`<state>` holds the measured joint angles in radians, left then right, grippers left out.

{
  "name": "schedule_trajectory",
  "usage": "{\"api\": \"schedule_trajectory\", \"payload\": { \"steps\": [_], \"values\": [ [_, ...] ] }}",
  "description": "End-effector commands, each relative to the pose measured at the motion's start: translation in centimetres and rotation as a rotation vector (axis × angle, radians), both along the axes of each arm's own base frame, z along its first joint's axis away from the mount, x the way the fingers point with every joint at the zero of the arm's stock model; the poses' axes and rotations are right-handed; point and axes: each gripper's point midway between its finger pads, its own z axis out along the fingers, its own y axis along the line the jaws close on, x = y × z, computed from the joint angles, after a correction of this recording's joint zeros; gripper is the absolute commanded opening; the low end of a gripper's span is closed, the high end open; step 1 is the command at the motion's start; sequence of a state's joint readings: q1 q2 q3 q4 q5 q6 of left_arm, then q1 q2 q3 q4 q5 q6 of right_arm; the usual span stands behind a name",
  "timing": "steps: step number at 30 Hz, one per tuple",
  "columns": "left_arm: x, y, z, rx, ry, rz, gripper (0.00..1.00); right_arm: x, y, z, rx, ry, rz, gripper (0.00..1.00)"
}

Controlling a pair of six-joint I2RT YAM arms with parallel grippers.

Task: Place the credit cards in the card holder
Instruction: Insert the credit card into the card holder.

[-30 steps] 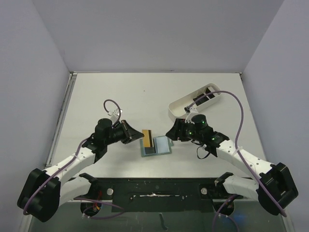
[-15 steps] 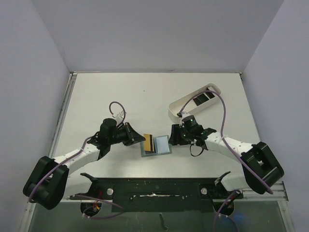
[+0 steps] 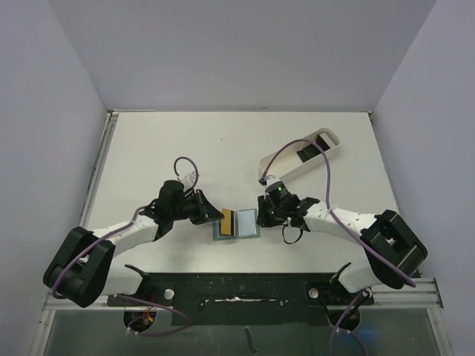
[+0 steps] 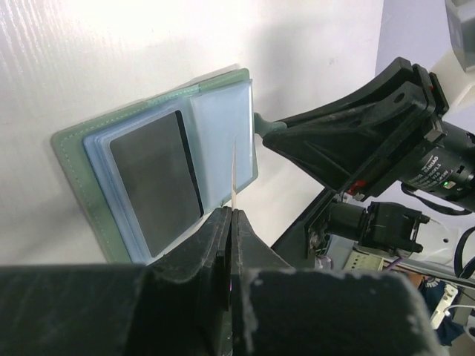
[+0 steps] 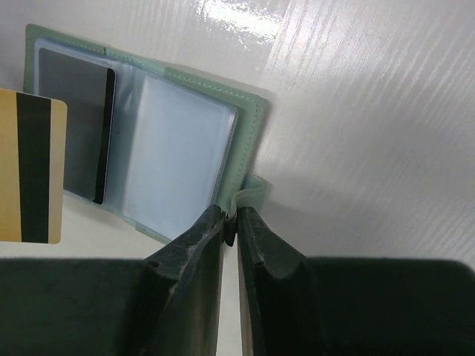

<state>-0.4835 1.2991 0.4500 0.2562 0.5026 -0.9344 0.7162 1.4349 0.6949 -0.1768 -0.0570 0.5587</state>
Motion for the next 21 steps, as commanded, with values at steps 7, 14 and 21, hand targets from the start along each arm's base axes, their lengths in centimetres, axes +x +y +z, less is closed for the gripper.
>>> {"api": "schedule_trajectory", "payload": {
  "steps": [7,14,21],
  "values": [
    [1.5,-1.0,-0.1,0.017,-0.023,-0.034,0.0,0.8,0.0,0.3,-0.038,-0.071,-0.022,0.12],
    [1.3,-1.8,-0.8,-0.016,-0.003,-0.051,0.0,0.6,-0.1,0.2,-0.044,-0.078,-0.01,0.11],
    [1.2,-2.1,-1.6,-0.009,0.013,-0.064,0.0,0.7,-0.2,0.1,-0.055,-0.08,-0.013,0.1]
  ]
}}
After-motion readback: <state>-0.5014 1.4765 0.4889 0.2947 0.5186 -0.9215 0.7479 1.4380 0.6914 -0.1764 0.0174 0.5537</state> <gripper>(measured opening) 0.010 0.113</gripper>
